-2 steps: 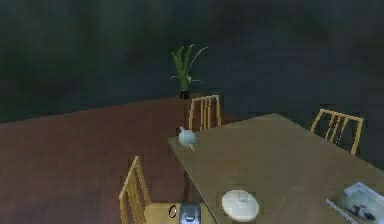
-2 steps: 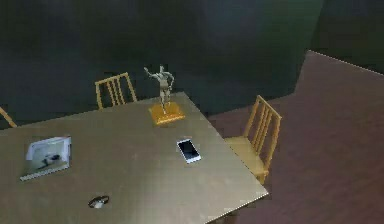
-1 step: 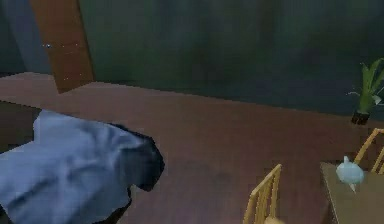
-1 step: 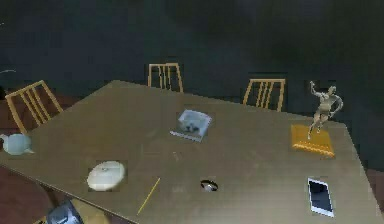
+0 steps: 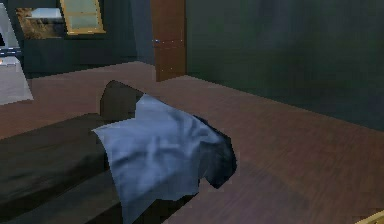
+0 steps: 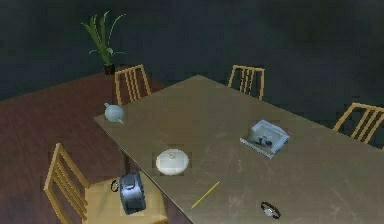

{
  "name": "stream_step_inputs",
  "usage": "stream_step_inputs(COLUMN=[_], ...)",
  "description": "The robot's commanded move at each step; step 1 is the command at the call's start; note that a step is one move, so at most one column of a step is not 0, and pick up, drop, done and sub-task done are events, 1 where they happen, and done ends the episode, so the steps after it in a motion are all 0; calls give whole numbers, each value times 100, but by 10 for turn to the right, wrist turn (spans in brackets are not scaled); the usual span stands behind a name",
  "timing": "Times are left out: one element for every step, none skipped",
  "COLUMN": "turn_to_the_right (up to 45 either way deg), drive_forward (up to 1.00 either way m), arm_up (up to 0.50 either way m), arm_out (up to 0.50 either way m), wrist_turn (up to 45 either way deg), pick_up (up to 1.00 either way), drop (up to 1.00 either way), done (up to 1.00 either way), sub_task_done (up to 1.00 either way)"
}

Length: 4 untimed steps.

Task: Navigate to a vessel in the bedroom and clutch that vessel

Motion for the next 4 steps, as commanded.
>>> stream_step_inputs(turn_to_the_right=[0,0,0,0], drive_forward=[0,0,0,0], arm_up=[50,28,0,0], arm_out=[0,0,30,0], wrist_turn=[0,0,0,450], pick_up=[0,0,0,0], drop=[0,0,0,0], done=[0,0,0,0], sub_task_done=[0,0,0,0])
